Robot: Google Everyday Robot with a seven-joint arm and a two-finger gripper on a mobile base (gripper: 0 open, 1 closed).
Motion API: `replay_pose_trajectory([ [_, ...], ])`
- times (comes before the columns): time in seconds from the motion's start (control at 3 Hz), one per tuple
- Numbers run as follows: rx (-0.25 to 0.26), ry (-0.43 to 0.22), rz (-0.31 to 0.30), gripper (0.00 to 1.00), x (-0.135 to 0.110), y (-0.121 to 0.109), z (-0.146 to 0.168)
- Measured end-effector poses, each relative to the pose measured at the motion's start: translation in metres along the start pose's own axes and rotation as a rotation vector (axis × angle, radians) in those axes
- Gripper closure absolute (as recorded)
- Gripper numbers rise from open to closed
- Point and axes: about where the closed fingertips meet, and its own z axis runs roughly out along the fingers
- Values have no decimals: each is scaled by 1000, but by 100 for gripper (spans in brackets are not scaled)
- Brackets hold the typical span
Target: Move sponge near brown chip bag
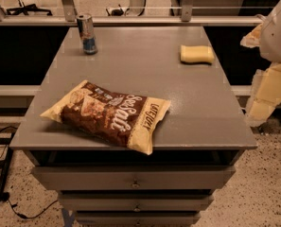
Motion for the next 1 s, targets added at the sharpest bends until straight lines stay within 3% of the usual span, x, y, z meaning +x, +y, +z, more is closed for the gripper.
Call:
replay_pose_trajectory([
  [0.33, 0, 0, 0, 0, 0, 0, 0],
  [0.67, -8, -50, -20, 0, -5, -10, 9],
  [1.0, -5, -154, -33, 0, -19, -45, 33],
])
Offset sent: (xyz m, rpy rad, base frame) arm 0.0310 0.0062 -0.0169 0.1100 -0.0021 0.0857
